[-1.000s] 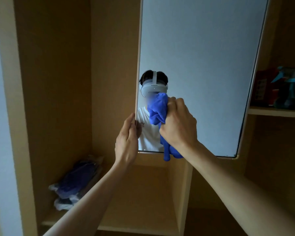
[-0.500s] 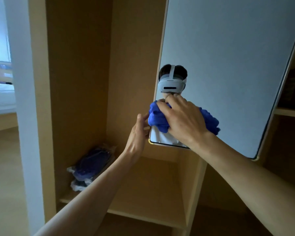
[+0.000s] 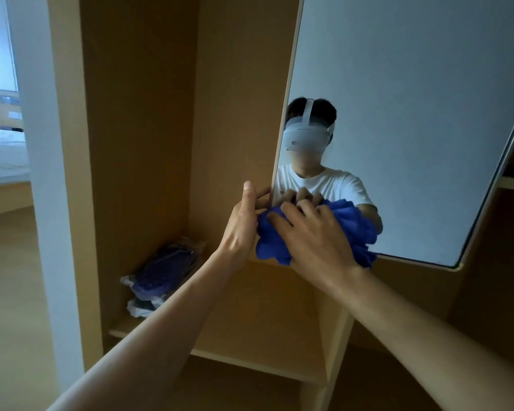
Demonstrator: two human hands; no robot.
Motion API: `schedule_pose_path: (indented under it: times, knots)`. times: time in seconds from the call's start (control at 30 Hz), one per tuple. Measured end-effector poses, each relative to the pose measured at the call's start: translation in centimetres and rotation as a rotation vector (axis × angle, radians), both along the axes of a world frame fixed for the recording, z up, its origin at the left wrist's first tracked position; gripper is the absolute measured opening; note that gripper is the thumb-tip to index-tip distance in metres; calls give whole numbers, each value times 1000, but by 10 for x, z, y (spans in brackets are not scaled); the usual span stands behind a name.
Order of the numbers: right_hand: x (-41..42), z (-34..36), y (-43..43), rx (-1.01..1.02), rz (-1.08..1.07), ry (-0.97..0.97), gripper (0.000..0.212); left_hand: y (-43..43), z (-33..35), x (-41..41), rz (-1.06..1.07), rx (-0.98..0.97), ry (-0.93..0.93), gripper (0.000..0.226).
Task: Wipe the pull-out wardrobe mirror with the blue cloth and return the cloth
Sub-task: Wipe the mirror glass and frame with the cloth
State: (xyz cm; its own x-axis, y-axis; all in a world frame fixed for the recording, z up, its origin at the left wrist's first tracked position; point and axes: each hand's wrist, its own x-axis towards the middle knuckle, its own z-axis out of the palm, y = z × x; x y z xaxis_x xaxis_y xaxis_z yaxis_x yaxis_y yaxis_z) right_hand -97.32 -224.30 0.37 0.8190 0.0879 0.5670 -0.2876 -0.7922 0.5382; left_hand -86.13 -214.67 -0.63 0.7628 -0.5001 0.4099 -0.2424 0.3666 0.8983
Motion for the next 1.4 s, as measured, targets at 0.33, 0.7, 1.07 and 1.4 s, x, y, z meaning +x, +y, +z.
schedule_pose_path:
  times: [0.33,0.7,1.07,1.4]
  knots:
    - [-17,3,-10,54,47,-5,54,1,-8,-12,65,39,-81,50]
    - [-47,31,-40,88,-96,-184,79,-16,-23,-35,163,19,-130,59]
    - [-52,-20,-43,137,-128,-45,70,-20,-33,-40,180,18,-118,60]
    - [-71,10,-60,147,-99,-120,72,-27,-42,-59,365,159,-266,67]
